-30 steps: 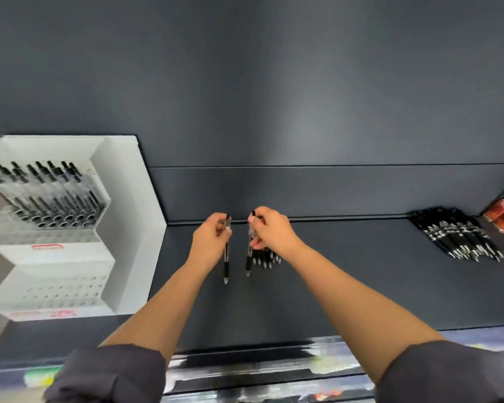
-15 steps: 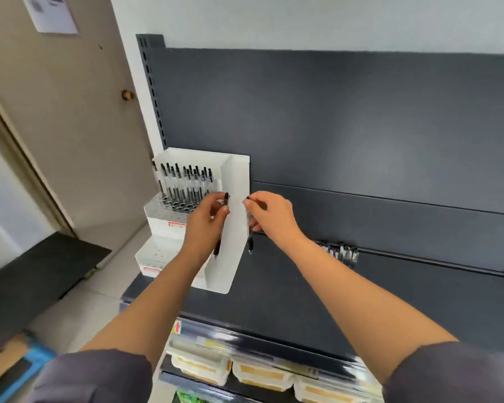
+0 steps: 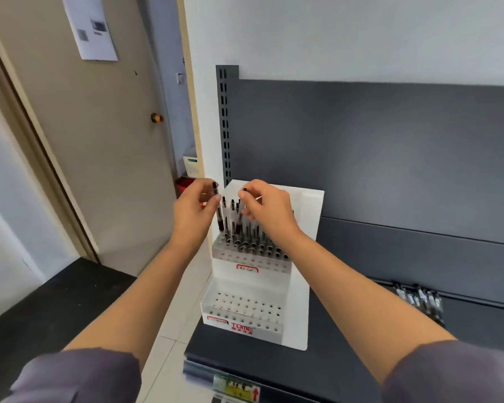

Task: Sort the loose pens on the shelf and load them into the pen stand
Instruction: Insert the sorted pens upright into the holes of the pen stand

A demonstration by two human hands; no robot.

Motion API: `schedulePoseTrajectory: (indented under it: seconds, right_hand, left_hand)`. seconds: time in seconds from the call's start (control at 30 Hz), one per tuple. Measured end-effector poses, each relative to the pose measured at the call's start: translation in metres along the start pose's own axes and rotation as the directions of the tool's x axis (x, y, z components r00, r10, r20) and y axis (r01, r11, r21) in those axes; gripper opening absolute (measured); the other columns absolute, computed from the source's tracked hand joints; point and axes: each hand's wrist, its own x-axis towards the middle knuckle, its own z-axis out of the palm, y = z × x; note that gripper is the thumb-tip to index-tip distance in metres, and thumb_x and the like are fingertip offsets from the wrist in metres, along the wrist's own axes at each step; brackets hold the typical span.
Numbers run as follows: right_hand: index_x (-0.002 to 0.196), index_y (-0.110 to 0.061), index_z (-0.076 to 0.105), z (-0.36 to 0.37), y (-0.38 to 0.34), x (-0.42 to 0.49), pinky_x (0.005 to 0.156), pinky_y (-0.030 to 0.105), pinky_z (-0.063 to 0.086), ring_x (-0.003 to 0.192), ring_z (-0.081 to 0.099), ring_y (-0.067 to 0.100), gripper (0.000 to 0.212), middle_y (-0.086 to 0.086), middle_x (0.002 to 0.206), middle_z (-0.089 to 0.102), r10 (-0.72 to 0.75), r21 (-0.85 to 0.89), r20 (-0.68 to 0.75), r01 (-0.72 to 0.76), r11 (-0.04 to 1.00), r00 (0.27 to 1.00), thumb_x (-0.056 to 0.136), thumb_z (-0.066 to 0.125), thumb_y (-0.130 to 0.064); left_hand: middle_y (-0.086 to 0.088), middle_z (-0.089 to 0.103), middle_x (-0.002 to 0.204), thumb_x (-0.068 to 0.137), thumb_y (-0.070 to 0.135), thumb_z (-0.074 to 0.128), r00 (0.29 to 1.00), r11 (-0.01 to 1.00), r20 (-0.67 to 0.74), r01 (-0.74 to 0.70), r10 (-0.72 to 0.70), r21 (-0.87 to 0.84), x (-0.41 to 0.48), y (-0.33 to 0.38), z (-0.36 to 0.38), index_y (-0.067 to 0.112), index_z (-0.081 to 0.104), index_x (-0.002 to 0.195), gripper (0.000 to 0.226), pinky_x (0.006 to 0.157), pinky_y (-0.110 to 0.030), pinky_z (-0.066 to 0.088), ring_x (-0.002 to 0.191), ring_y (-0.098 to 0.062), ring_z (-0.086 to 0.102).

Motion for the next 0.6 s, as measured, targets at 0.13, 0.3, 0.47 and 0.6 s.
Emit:
schedulePoseTrajectory:
  seconds: [0.13,0.3,0.47,0.6]
  right_hand:
    - [0.082,-0.024,0.061,0.019,0.006,0.010,0.075,0.044,0.055,0.074,0.066,0.017,0.012,-0.005,0.074,0.066,0.030,-0.064,-0.037,-0.032,0.997,0.999,0.093,0.055,-0.026]
    - [0.092,-0.020,0.066,0.030,0.013,0.021,0.077,0.039,0.054,0.077,0.064,0.017,0.017,-0.003,0.080,0.069,0.081,-0.244,0.005,-0.077,0.967,0.997,0.094,0.054,-0.032]
    - [0.104,-0.028,0.068,0.041,0.017,0.032,0.074,0.032,0.042,0.102,0.052,0.020,0.029,-0.006,0.102,0.066,-0.043,-0.659,0.061,0.073,0.748,0.997,0.097,0.044,-0.042]
    - [0.109,-0.028,0.068,0.048,0.024,0.039,0.090,0.037,0.032,0.113,0.042,0.021,0.029,-0.006,0.112,0.056,-0.044,-0.742,0.096,0.101,0.663,0.994,0.096,0.046,-0.042]
  left_hand:
    - [0.002,0.062,0.091,0.087,0.007,0.061,0.997,0.999,0.073,-0.027,0.030,-0.033,0.016,-0.022,0.004,0.015,0.059,0.105,0.020,0.076,-0.031,0.053,0.085,-0.014,0.060]
    - [0.008,0.059,0.091,0.086,0.010,0.062,0.991,0.998,0.116,-0.068,0.067,0.003,0.023,-0.041,0.016,0.016,0.058,0.105,0.020,0.070,-0.013,0.043,0.083,-0.009,0.058]
    - [0.005,0.060,0.091,0.086,0.011,0.063,0.988,0.996,0.145,-0.061,0.052,0.057,0.026,-0.056,0.026,0.012,0.059,0.105,0.019,0.067,-0.011,0.043,0.081,-0.010,0.057]
    - [0.000,0.063,0.084,0.086,0.008,0.060,0.983,0.990,0.182,-0.054,0.030,0.127,0.020,-0.066,0.030,0.013,0.058,0.105,0.020,0.071,-0.031,0.050,0.078,-0.019,0.060]
